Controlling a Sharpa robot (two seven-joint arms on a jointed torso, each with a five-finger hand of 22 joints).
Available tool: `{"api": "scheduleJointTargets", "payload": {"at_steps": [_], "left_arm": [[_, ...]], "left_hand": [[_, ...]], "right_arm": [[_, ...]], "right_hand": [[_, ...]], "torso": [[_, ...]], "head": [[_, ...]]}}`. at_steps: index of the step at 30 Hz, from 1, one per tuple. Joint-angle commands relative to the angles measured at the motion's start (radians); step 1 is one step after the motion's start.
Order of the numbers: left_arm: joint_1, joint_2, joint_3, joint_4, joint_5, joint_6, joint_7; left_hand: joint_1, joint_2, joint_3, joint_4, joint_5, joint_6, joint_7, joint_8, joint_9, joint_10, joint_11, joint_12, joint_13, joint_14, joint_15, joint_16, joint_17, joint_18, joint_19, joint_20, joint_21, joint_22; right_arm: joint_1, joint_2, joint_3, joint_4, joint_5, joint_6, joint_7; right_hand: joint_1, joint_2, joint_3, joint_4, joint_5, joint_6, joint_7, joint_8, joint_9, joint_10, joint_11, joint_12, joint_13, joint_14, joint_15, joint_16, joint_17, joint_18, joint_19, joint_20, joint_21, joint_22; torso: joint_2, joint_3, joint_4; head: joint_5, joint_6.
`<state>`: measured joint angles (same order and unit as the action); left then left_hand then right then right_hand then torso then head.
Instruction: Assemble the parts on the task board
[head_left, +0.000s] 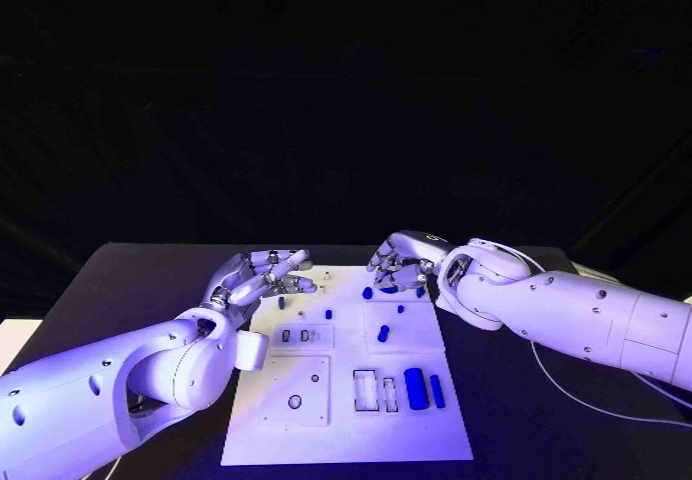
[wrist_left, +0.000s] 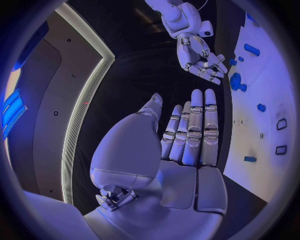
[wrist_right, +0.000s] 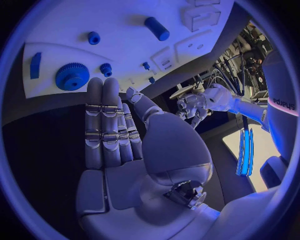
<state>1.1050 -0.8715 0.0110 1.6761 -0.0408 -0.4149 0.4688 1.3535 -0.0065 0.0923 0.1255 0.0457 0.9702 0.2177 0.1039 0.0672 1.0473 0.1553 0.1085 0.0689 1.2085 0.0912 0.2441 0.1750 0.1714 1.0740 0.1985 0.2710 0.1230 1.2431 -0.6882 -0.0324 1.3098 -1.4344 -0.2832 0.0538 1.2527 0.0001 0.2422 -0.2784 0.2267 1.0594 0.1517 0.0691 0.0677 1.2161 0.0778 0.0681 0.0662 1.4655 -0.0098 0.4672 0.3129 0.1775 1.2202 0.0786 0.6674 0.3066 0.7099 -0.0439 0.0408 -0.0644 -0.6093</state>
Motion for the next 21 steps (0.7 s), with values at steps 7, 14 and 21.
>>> {"api": "scheduleJointTargets", "payload": {"at_steps": [7, 14, 21], "left_arm": [[0.006, -0.019, 0.005, 0.059, 0.042, 0.026, -0.005], [0.009, -0.026, 0.006, 0.075, 0.058, 0.028, -0.006], [0.011, -0.031, 0.006, 0.083, 0.067, 0.036, -0.005]], "left_hand": [[-0.005, 0.005, -0.001, -0.008, 0.002, 0.004, 0.001, -0.006, -0.001, 0.005, 0.001, -0.002, 0.001, 0.008, 0.000, 0.007, 0.003, 0.011, 0.009, 0.000, 0.003, 0.001], [-0.006, 0.004, -0.003, -0.009, 0.002, 0.003, 0.001, -0.008, -0.002, 0.004, 0.002, -0.005, 0.000, 0.007, 0.000, 0.007, 0.005, 0.011, 0.009, 0.000, 0.003, 0.001], [-0.008, 0.003, -0.004, -0.010, 0.002, 0.002, 0.003, -0.010, -0.002, 0.002, 0.003, -0.007, 0.000, 0.005, 0.001, 0.006, 0.006, 0.010, 0.009, 0.000, 0.001, 0.000]], "right_arm": [[0.019, 0.012, 0.002, 0.017, -0.298, 0.094, -0.119], [0.026, 0.019, 0.003, 0.021, -0.332, 0.113, -0.137], [0.028, 0.030, 0.004, 0.013, -0.338, 0.142, -0.142]], "right_hand": [[-0.034, -0.004, 0.035, 0.004, -0.004, 0.003, -0.006, -0.003, 0.001, -0.036, 0.001, -0.003, 0.000, 0.032, -0.003, 0.188, 0.131, 0.005, -0.001, 0.001, 0.121, 0.074], [-0.044, -0.009, 0.053, 0.012, -0.010, 0.005, -0.007, -0.002, 0.001, -0.045, 0.002, -0.002, 0.000, 0.027, -0.002, 0.329, 0.274, 0.005, -0.018, 0.006, 0.184, 0.114], [-0.046, -0.007, 0.064, 0.017, -0.016, 0.010, -0.009, -0.001, 0.002, -0.046, 0.001, -0.001, 0.000, 0.024, -0.002, 0.397, 0.342, 0.005, -0.030, 0.007, 0.217, 0.135]], "torso": [[0.040, -0.0067, 0.0103], [0.051, -0.0076, 0.0125], [0.059, -0.0071, 0.0100]], "head": [[-0.008, 0.011], [-0.007, 0.013], [-0.005, 0.014]]}}
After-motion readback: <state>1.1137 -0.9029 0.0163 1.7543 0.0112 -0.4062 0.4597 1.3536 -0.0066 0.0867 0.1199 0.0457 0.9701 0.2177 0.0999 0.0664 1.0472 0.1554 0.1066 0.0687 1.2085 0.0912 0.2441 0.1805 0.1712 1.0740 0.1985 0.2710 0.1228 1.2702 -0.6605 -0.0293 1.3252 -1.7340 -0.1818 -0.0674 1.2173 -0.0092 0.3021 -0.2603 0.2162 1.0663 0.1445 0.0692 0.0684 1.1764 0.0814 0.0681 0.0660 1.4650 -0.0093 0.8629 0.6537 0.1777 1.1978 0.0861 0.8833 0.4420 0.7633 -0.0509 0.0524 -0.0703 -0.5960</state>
